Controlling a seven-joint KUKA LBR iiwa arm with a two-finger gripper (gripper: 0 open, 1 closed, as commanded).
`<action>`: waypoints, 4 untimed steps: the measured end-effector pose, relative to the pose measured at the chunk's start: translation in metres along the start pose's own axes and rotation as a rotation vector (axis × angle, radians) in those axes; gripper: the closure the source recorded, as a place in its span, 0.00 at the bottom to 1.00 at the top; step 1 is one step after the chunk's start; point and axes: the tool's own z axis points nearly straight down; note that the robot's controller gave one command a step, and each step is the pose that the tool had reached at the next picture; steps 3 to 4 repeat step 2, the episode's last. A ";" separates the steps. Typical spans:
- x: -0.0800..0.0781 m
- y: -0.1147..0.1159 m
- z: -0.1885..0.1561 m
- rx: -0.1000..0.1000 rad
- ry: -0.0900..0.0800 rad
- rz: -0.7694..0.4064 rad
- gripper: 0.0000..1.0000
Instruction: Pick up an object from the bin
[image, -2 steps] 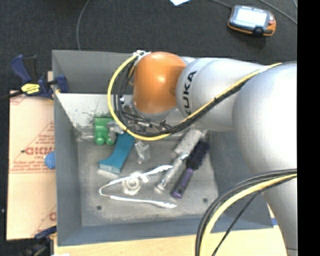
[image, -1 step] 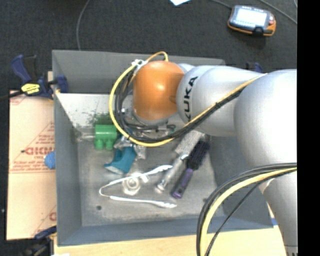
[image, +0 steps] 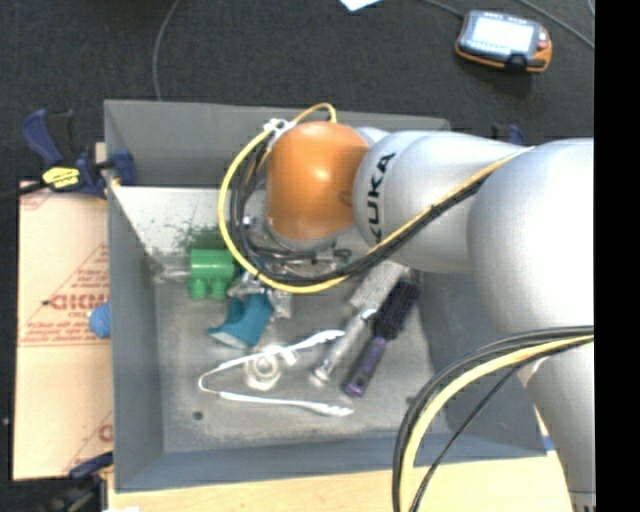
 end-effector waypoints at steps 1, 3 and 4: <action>0.002 0.003 -0.034 -0.009 0.006 0.001 1.00; 0.000 0.001 -0.077 -0.005 0.004 0.001 1.00; 0.000 0.001 -0.077 -0.005 0.004 0.001 1.00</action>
Offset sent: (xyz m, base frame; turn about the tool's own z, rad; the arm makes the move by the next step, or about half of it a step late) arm -0.0029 -0.0004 0.0284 0.0005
